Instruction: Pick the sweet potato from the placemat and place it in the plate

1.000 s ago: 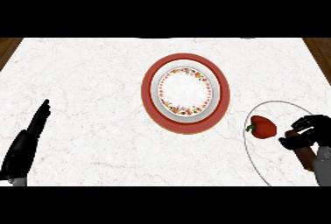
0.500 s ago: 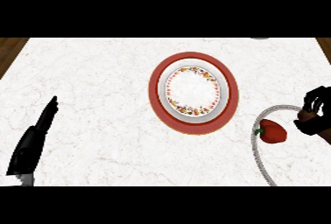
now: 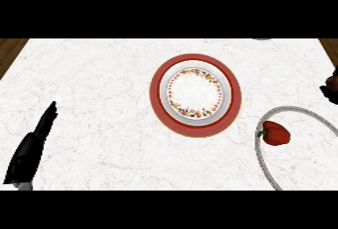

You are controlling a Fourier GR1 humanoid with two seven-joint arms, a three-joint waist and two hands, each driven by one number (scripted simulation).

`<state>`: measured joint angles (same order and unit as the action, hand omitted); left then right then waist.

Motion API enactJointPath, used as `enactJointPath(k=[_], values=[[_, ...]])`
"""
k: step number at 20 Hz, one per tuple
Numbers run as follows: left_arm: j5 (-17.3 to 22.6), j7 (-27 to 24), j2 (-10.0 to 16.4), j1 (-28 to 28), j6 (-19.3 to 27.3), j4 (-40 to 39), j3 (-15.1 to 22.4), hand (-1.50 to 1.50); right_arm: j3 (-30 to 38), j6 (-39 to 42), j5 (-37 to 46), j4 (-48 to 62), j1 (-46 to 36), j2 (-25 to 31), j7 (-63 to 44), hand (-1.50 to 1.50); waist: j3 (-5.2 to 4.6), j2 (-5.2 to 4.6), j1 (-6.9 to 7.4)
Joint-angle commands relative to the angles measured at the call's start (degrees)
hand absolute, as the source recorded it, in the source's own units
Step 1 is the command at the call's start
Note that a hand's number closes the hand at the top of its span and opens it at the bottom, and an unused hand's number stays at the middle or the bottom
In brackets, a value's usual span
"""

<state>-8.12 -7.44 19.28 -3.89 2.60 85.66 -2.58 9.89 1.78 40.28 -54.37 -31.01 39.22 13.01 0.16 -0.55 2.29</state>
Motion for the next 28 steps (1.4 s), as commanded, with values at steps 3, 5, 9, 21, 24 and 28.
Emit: enactJointPath(k=[3,5,9,21,24,28], values=[[-0.93,1.55,-0.67,-1.3,0.53,1.7,0.41,0.0,2.58,0.31,-6.06,-2.17,-4.4,0.25,13.72,1.5,-0.09,0.55,-1.59],[1.03,-0.22,0.98,-3.28,-1.15,1.58,-2.0,0.0,2.32,3.21,-8.91,-5.54,-4.87,-2.64,12.85,1.5,-0.16,0.76,-1.77],[-0.62,0.49,-1.01,-3.29,0.57,2.13,-1.15,0.0,0.19,9.47,-11.58,-12.85,-5.28,-4.87,9.93,1.5,-0.18,0.8,-2.29],[-1.76,1.48,-0.94,0.69,-0.89,-0.48,-2.83,0.0,-8.21,14.29,-10.7,-20.9,-14.52,-17.73,-10.55,1.5,-0.18,0.57,-1.89],[-2.71,-5.12,-2.44,-1.25,0.13,-4.84,-2.36,0.0,-13.13,10.42,-7.21,-20.37,-14.94,-25.26,-16.24,1.5,-0.23,0.49,-1.66],[-1.03,-1.8,-0.96,-1.81,-2.26,0.06,-3.84,0.0,-14.78,13.52,-6.52,-17.77,-17.62,-27.34,-19.43,1.5,-0.18,0.56,-1.63]])
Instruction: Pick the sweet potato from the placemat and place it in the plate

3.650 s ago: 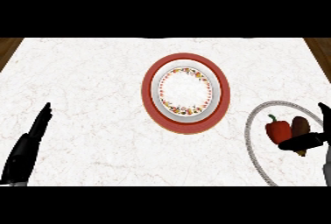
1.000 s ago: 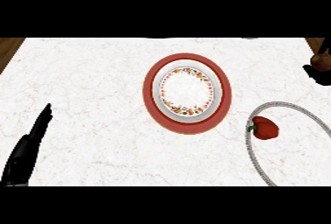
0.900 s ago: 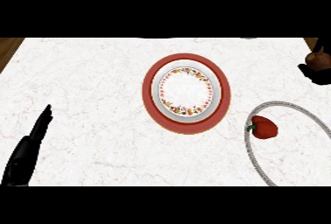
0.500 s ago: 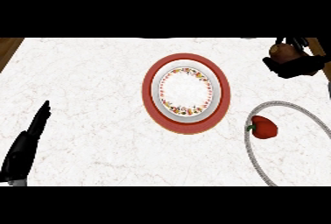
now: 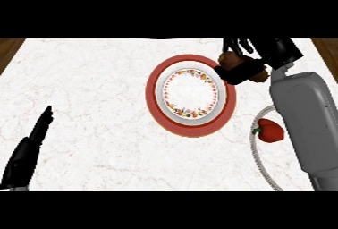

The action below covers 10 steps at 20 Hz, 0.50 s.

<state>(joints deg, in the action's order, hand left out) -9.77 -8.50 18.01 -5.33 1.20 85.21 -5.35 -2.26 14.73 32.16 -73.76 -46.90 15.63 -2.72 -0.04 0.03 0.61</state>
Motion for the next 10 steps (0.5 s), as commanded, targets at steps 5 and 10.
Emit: enactJointPath(k=[5,10], values=[[0.06,2.05,0.14,1.84,-0.96,0.49,-1.41,0.0,-6.66,-3.05,6.44,8.26,-1.45,-9.14,-3.41,1.5,0.03,-0.08,-0.09],[-2.56,-0.15,-2.84,0.75,0.82,-0.4,1.24,0.0,-7.07,-6.32,8.68,22.98,-6.91,-13.97,0.22,1.5,0.02,-0.31,0.49]])
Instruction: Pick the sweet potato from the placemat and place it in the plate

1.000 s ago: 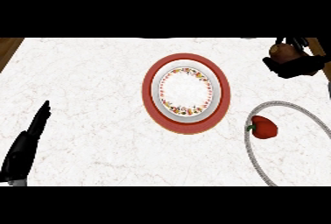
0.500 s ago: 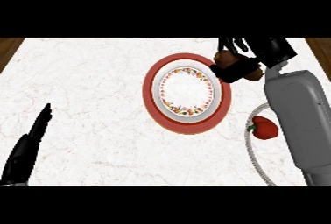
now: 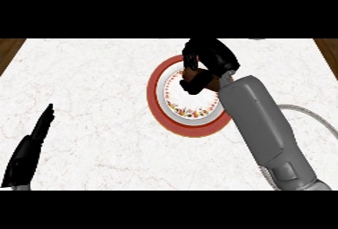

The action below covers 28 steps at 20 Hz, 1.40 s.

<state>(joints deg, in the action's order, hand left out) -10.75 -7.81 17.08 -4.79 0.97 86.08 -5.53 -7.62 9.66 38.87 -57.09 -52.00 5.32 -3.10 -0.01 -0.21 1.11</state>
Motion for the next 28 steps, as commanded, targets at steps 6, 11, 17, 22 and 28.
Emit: enactJointPath(k=[6,11,17,22,28], values=[[0.89,1.94,1.1,0.0,-2.6,1.74,-1.08,0.0,4.0,-8.62,-2.93,14.8,-2.18,-5.23,-3.33,-1.5,0.02,0.0,0.11],[0.19,-0.19,0.43,0.86,-1.92,-1.22,-2.05,0.0,0.45,-17.45,-7.52,19.48,0.36,-5.29,5.14,-1.5,0.02,-0.13,0.3],[0.17,-0.97,0.31,0.63,-2.02,-1.4,-2.21,0.0,12.16,-19.25,-16.47,12.66,-2.22,-3.26,4.53,-1.5,0.02,0.04,-0.82],[-0.47,-0.74,-0.46,3.05,-0.97,-4.36,-2.78,0.0,17.51,-18.09,-20.86,11.51,-0.56,1.05,3.37,-1.5,-0.01,0.18,-1.45],[-1.13,-2.31,-2.11,-2.14,-0.86,-1.19,-1.35,0.0,27.44,-8.3,-31.87,14.91,1.03,9.18,12.15,-1.5,0.04,0.01,-0.44]])
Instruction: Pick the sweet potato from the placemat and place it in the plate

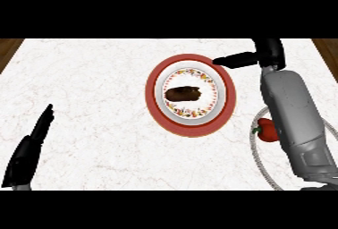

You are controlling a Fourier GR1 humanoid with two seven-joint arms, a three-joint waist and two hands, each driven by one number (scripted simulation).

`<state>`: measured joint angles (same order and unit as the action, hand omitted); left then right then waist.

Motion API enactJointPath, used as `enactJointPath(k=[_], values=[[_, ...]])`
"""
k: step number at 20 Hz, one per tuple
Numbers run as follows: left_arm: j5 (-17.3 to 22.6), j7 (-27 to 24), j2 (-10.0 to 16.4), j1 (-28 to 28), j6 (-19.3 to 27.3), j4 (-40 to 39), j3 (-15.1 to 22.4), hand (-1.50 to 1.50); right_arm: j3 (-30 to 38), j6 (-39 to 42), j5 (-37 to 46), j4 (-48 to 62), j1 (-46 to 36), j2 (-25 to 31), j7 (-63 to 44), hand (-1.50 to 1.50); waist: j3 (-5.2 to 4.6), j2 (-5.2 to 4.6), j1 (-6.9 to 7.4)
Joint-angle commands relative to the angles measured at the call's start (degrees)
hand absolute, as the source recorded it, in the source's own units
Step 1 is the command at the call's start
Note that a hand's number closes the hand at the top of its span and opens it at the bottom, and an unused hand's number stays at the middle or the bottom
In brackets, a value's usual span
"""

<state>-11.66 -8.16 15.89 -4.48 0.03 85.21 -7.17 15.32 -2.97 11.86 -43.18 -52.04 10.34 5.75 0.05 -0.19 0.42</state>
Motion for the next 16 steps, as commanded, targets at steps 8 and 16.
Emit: enactJointPath(k=[8,16], values=[[-2.22,3.08,-2.25,1.99,0.78,1.15,2.1,0.0,8.29,16.38,-6.41,14.22,0.41,17.93,18.95,-1.5,0.04,-0.52,1.12],[-1.03,0.74,-0.71,0.84,-1.93,0.69,0.42,0.0,8.93,19.18,-4.93,26.26,-1.2,22.84,26.26,-1.5,0.05,-0.62,1.64]])
